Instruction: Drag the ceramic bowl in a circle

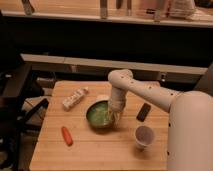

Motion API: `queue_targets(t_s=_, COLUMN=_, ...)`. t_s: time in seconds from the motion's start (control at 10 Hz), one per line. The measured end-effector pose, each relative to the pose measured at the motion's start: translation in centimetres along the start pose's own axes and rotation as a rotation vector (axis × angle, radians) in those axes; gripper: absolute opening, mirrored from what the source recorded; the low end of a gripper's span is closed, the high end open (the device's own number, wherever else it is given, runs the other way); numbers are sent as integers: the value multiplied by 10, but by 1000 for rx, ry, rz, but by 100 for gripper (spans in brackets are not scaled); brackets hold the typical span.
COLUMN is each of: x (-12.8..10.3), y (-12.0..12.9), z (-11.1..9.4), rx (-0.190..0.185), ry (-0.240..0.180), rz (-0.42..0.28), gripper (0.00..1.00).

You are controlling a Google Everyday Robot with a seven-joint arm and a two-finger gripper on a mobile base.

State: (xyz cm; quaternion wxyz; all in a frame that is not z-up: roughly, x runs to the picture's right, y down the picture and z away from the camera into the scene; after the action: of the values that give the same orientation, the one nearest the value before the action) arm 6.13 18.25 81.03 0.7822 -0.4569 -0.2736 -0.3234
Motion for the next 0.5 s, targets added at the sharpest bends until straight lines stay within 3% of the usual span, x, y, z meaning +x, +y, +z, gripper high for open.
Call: queue_targets(t_s=0.5, x=3, y=1, z=-1, rx=3, ry=0, rz=16, gripper=0)
